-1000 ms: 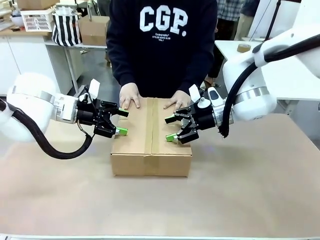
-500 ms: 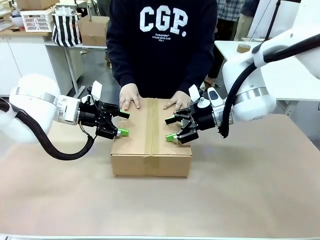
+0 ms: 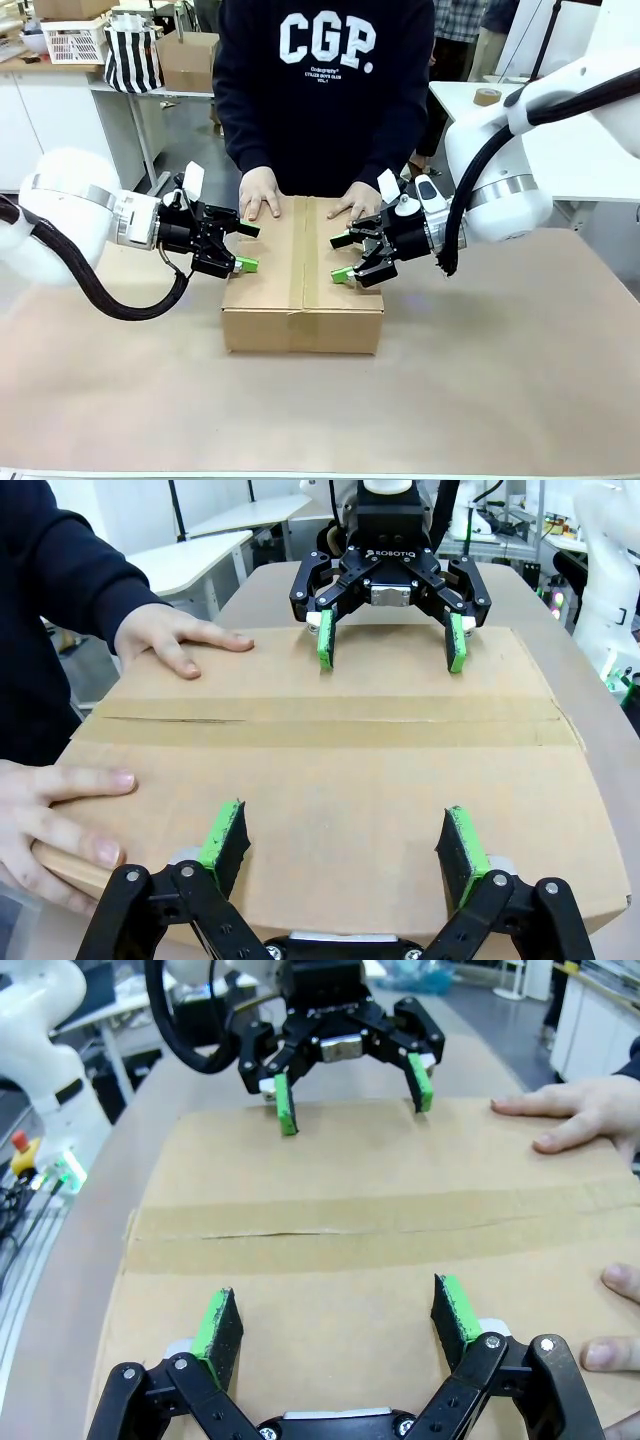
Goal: Pack the gift set into the box.
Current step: Press and hold the closed box until the human finishes sealing it.
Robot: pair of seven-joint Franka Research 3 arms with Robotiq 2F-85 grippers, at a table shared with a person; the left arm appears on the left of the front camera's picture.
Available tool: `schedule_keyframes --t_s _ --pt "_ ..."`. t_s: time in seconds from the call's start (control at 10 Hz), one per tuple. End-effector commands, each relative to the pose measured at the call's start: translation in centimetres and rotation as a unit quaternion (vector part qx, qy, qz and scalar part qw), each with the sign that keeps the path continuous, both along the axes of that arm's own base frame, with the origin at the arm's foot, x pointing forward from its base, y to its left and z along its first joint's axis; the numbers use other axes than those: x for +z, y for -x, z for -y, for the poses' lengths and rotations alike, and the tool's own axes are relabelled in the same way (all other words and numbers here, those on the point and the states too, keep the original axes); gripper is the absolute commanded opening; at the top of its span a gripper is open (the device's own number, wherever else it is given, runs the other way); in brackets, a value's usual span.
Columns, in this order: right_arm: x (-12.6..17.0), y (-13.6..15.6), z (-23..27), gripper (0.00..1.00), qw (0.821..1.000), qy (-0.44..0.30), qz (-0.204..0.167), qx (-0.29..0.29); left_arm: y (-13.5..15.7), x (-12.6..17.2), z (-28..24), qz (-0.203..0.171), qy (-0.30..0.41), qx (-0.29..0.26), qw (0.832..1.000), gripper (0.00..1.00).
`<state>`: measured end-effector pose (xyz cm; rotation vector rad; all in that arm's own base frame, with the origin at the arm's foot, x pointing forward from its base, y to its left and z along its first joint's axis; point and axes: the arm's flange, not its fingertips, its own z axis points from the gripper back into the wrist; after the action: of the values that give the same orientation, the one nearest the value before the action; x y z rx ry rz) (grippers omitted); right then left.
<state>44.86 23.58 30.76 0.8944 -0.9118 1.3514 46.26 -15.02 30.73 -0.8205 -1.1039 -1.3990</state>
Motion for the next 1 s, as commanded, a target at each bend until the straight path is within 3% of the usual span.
schedule_keyframes --t_s 0.0,0.9 --pt "-0.13 0.05 0.01 1.00 1.000 0.002 0.008 0.003 0.05 -0.16 -0.14 0.000 -0.001 -0.002 1.000 1.00" --pt "-0.13 0.05 0.01 1.00 1.000 0.002 0.008 0.003 0.05 -0.16 -0.14 0.000 -0.001 -0.002 1.000 1.00"
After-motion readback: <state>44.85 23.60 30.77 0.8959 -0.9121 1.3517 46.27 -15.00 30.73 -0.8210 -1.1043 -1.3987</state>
